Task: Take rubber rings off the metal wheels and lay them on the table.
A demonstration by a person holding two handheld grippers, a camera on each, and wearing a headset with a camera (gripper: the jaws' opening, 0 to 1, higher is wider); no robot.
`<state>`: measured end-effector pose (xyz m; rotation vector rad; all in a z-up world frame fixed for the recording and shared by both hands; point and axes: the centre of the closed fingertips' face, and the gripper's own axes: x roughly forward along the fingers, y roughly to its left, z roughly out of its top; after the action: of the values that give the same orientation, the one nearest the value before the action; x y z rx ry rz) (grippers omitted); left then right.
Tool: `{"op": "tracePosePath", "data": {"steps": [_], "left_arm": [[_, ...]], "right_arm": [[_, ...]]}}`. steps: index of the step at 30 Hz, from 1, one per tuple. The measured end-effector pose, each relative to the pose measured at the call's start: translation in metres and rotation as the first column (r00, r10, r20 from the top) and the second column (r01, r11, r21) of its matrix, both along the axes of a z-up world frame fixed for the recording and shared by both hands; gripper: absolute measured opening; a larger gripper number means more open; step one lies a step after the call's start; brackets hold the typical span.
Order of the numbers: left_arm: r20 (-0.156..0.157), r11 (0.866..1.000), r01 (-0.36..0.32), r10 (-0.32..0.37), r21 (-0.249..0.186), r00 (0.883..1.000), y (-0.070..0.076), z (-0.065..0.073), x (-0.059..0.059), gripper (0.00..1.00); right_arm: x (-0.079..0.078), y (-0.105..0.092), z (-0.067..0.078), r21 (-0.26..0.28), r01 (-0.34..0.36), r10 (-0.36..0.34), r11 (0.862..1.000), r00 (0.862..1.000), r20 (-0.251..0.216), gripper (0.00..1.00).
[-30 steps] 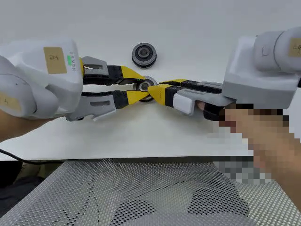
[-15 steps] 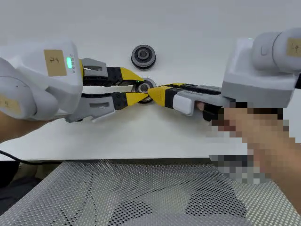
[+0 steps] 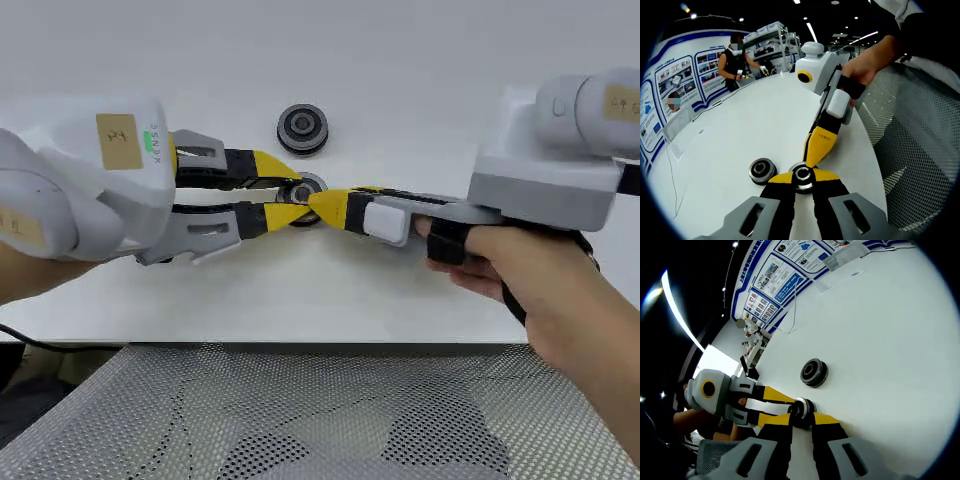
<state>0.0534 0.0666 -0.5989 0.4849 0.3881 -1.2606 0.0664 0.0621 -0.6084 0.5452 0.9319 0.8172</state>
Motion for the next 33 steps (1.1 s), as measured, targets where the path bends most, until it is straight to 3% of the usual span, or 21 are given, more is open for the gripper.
{"op": "tracePosePath", "data": {"steps": [10, 33], "left_arm": [[0.004, 1.000, -0.016, 0.016, -0.015, 1.000, 0.0001, 0.0004, -0.0001, 0.13], [0.005, 1.000, -0.016, 0.017, -0.012, 1.000, -0.0011, 0.0015, -0.0008, 0.13]], "right_arm": [[-0.0058, -0.0006, 0.0028, 0.017, 0.004, -0.004, 1.000, 0.999, -0.046, 0.15], [-0.0021, 0.0012, 0.0002, 0.005, 0.015, -0.015, 1.000, 1.000, -0.013, 0.17]]}}
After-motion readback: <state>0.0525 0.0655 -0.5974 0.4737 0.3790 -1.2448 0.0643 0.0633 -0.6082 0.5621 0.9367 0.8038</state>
